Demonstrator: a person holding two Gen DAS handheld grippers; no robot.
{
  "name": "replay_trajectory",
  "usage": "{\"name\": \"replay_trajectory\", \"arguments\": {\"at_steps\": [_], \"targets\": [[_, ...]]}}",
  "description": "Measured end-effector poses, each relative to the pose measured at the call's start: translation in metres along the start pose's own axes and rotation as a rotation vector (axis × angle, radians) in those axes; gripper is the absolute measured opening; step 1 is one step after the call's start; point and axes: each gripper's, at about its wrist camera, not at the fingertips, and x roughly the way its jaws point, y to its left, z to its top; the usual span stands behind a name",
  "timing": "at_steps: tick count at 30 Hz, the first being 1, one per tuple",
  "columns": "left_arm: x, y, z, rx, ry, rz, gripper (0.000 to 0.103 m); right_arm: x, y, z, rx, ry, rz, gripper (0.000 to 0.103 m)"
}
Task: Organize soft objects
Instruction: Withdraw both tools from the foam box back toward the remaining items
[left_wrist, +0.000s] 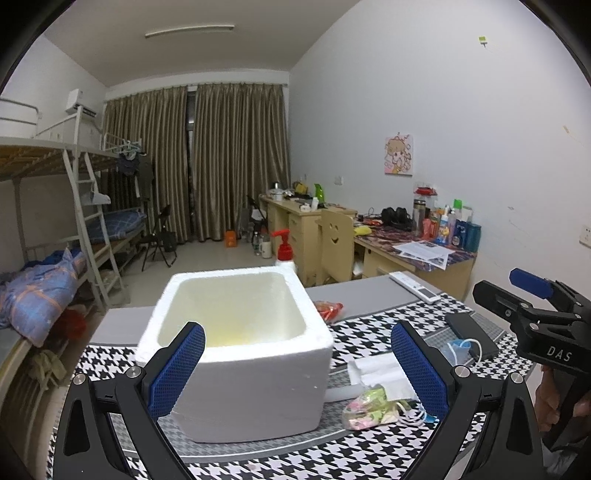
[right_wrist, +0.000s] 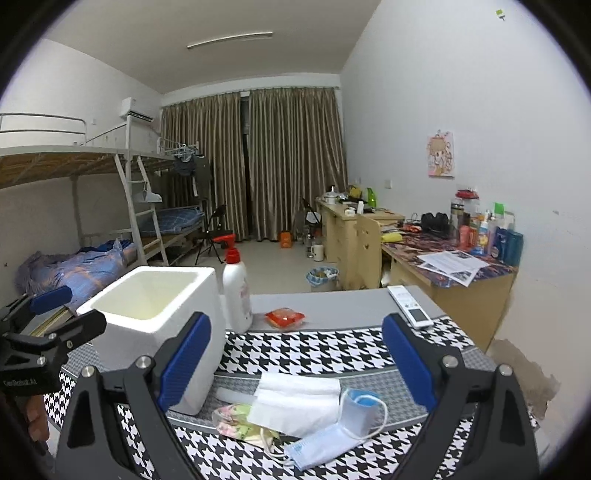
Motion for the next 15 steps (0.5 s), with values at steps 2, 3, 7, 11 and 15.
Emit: {"name": "replay_trajectory", "arguments": {"at_steps": [2, 3, 7, 11, 15], "targets": [[0.002, -0.004, -0.002, 0.006, 0.007, -0.004, 0.101, 0.0, -0.002, -0.002, 0.009, 0.012, 0.005, 0.096], [0.003, -0.005, -0.004, 0.007, 0.009, -0.006, 0.101, 0.0, -0.004, -0.003, 0.015, 0.018, -0.001, 0.096], [0.005, -0.011, -0.009, 0.01, 0.023, -0.026, 0.101, -0.002, -0.011, -0.007, 0.019, 0.031, 0.006, 0.096], [0.009, -0.019, -0.013, 0.02, 0.027, -0.036, 0.101, -0.005, -0.019, -0.011, 0.022, 0.024, -0.009, 0.096], [0.013, -0.024, -0.016, 0.025, 0.034, -0.043, 0.101, -0.006, -0.027, -0.016, 0.036, 0.042, -0.019, 0.096]]}}
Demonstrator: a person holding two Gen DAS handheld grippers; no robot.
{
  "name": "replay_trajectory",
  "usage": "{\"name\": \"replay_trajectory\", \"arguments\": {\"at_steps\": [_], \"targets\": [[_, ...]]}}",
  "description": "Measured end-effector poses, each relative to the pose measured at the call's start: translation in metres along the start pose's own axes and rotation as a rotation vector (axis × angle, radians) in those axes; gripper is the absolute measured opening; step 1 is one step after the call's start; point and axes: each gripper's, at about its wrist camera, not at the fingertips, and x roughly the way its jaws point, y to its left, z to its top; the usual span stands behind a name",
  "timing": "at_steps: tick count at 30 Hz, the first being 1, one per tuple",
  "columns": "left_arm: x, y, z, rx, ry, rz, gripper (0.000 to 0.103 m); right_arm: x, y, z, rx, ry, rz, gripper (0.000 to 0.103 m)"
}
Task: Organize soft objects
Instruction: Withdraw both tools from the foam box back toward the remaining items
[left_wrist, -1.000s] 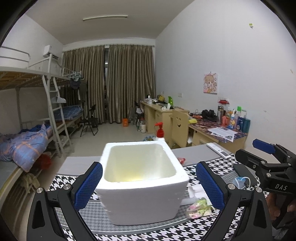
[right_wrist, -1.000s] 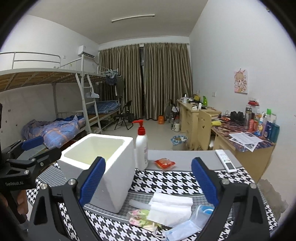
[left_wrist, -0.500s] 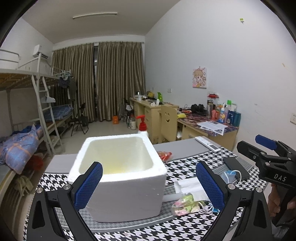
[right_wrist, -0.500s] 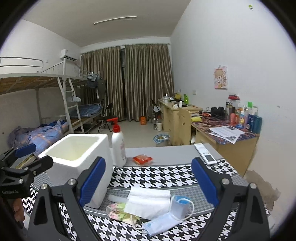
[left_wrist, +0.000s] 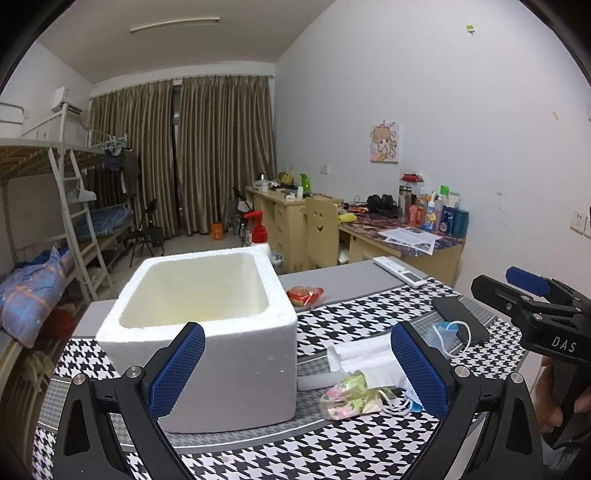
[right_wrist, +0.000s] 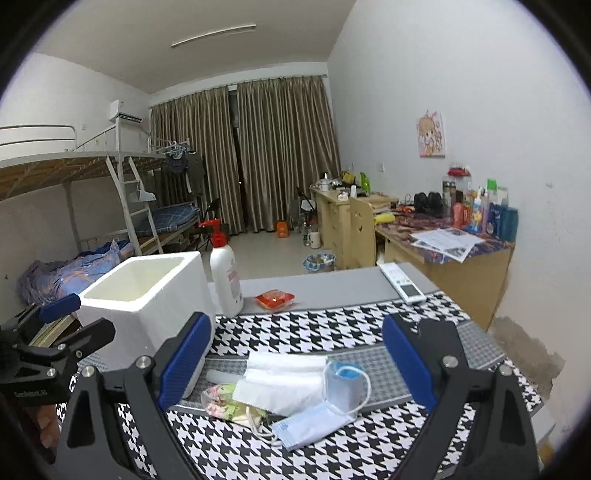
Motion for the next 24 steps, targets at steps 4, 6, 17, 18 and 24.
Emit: {"name": "replay_trajectory", "arguments": {"at_steps": [4, 6, 17, 18, 24], "targets": [[0.005, -0.006, -0.007, 0.005, 0.009, -0.009, 0.101, -0.001, 0.0, -0.002, -0.023, 0.009, -0.028, 0.096], [0.007, -0.008, -0.01, 0.005, 0.017, -0.018, 0.101, -0.002, -0.002, -0.005, -0.024, 0.012, -0.035, 0.096], [0.02, -0.021, -0.022, 0.024, 0.055, -0.044, 0.101, 0.004, -0.009, -0.02, -0.031, 0.063, -0.055, 0.096], [0.022, -0.022, -0.023, 0.024, 0.06, -0.046, 0.101, 0.005, -0.011, -0.022, -0.028, 0.068, -0.06, 0.096], [0.03, -0.027, -0.034, 0.03, 0.095, -0.065, 0.101, 0.009, -0.019, -0.027, -0.018, 0.093, -0.072, 0.096]]}}
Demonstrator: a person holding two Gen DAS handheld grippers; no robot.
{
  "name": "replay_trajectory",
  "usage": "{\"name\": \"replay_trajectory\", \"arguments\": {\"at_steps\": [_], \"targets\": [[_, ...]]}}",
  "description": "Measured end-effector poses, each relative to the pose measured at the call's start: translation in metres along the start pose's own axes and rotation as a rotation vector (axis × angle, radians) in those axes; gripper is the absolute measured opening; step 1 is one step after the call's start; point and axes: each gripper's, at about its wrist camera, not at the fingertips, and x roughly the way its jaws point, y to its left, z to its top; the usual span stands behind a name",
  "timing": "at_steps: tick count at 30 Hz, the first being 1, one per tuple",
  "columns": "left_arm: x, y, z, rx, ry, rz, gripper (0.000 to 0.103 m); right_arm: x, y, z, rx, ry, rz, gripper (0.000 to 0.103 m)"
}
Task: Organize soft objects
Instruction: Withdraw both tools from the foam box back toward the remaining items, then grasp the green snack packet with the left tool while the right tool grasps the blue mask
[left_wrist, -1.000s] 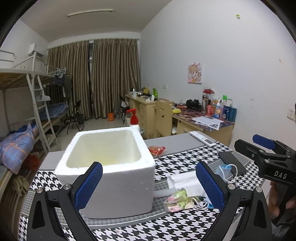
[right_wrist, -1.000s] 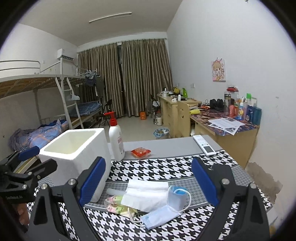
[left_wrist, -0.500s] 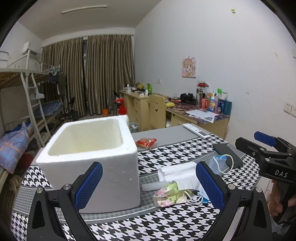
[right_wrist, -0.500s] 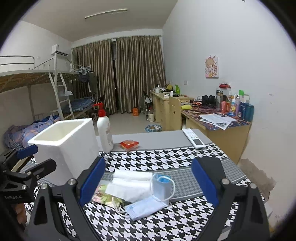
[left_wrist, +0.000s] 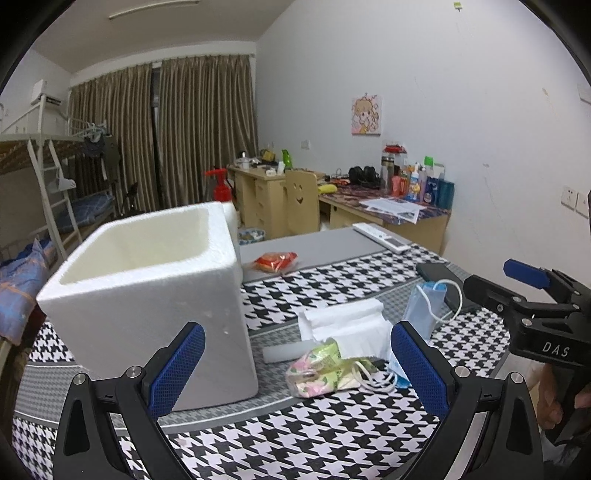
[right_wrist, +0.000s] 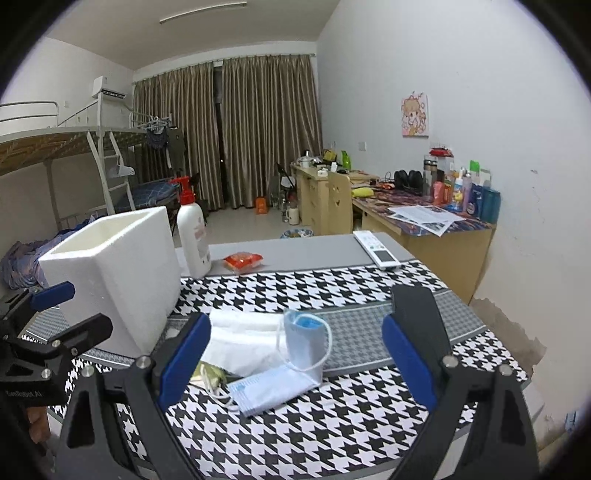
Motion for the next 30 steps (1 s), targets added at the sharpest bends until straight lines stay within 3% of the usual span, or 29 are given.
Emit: {"name": "replay_trajectory", "arguments": {"at_steps": [14, 30], "targets": [[0.024, -0.007, -0.013, 0.001, 0.085, -0.036, 0.101, 0.014, -0.007, -0.014, 0.011, 0.065, 0.004, 0.096], [0.06, -0.015, -0.027, 0.01, 0.19, -0.056, 0.086, 0.043, -0.015, -0.031, 0.019, 0.152, 0.002, 0.096]]}}
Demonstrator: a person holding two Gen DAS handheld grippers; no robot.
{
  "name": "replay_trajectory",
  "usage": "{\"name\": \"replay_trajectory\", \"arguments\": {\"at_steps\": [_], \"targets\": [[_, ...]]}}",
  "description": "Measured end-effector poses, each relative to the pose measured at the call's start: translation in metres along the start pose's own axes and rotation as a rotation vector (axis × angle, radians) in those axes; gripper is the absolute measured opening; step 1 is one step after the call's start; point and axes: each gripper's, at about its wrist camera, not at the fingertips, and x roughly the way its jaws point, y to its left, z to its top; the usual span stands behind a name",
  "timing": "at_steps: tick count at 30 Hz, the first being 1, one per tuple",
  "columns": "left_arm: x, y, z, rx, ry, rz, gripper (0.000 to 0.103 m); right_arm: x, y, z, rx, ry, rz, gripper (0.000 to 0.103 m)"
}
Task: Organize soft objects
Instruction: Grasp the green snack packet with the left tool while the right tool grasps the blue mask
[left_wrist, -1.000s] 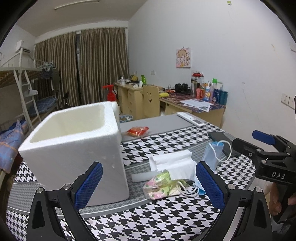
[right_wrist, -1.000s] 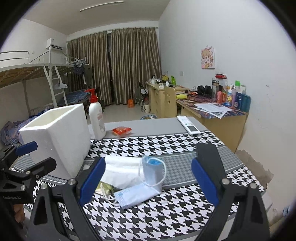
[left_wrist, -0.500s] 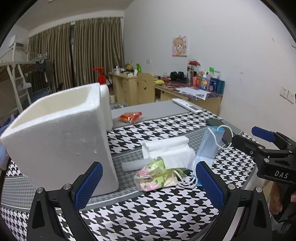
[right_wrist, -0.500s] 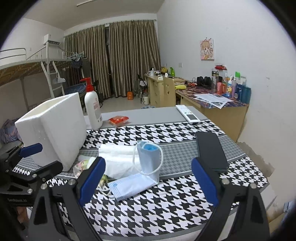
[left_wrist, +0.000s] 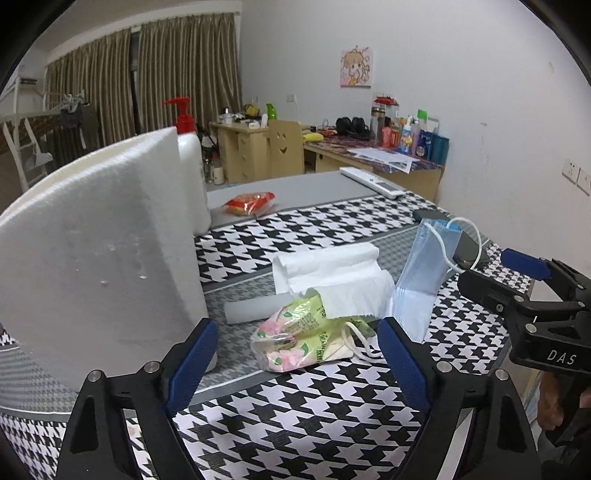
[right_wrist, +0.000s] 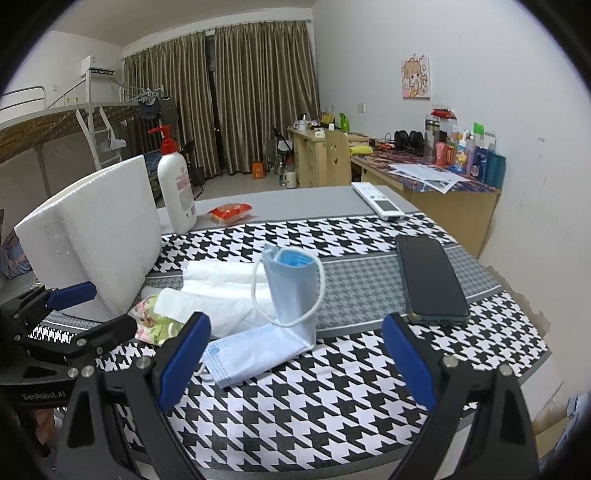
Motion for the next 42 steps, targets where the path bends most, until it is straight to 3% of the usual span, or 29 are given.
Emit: {"name": "replay_trajectory", "arguments": {"at_steps": [22, 28, 40, 42], "targets": [[0.05, -0.011, -0.004, 0.039, 0.156, 0.008, 0.058, 0.031, -0.007, -0.004, 0.016, 0.082, 0.028, 0.096], [0.058, -0.01, -0.005, 0.03, 0.193, 0.004, 0.044, 0.034, -0.009, -0.003, 0.016, 0.087, 0.029, 0.096], [0.059, -0.01, -0.005, 0.041, 0.192, 0.011, 0.026, 0.047, -0.011, -0.003, 0.028, 0.129, 0.032, 0.096], [0.057, -0.01, -0.006, 0.04, 0.19, 0.006, 0.022, 0.049, -0.011, -0.003, 0.027, 0.139, 0.034, 0.088]]}}
